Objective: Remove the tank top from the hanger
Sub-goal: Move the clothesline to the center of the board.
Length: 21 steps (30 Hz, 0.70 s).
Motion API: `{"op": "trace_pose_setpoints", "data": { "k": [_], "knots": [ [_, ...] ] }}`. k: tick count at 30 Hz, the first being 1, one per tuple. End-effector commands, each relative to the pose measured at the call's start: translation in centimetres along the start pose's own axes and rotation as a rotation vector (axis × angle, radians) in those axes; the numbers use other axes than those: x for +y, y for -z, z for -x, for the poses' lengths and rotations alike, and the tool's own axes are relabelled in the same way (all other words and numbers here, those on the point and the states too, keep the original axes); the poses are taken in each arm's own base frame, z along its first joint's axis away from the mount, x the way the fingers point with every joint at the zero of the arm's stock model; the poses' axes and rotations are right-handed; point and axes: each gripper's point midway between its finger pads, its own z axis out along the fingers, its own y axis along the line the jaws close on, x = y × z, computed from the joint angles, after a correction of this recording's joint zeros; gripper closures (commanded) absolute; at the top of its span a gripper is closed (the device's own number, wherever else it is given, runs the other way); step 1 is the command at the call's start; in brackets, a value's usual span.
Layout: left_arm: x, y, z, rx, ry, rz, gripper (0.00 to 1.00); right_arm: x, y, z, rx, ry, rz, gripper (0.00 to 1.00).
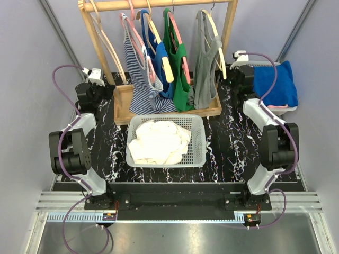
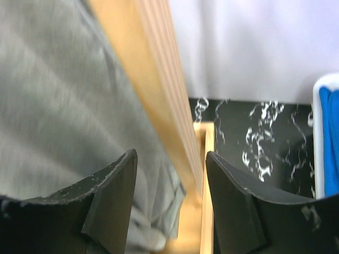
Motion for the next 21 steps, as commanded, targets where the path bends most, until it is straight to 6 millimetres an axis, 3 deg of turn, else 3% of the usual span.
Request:
{"op": "trace_pose_setpoints", "data": {
  "k": [1,6,9,10,14,19,21],
  "knots": [
    [-1.6,0.1,2.5,-0.070,0.003,-0.092,1.00,0.2,-2.2,3.1,-0.072,0.007,0.013,0.36],
    [-1.7,0.1,2.3,-0.067,-0.002,-0.096,1.00,0.6,-4.0,3.6,-0.091,-0.016,0.044,0.39],
    [-1.7,0.0,2.4,-0.068,0.002,-0.096,1.00,0.8,-4.9,2.7,-0.075,-0.047,0.060,0.55],
    [-1.7,0.0,2.5,-0.068,0.002,-0.098,1.00,0.9,-5.0,2.8,-0.083,-0.057,0.067,0.66],
    [-1.6,0.0,2.5,-0.066,-0.003,-0.096,1.00,0.6,-4.3,2.2,-0.093,-0.056,0.055,0.87],
    [-1.7,0.1,2.4,-0.065,-0.005,-0.099,1.00,0.6,-2.5,2.7,-0.106,-0.048,0.039,0.93],
    [-1.9,0.2,2.4,-0.066,-0.008,-0.107,1.00,0.6,-1.9,2.0,-0.094,-0.057,0.036,0.93]
  ]
}}
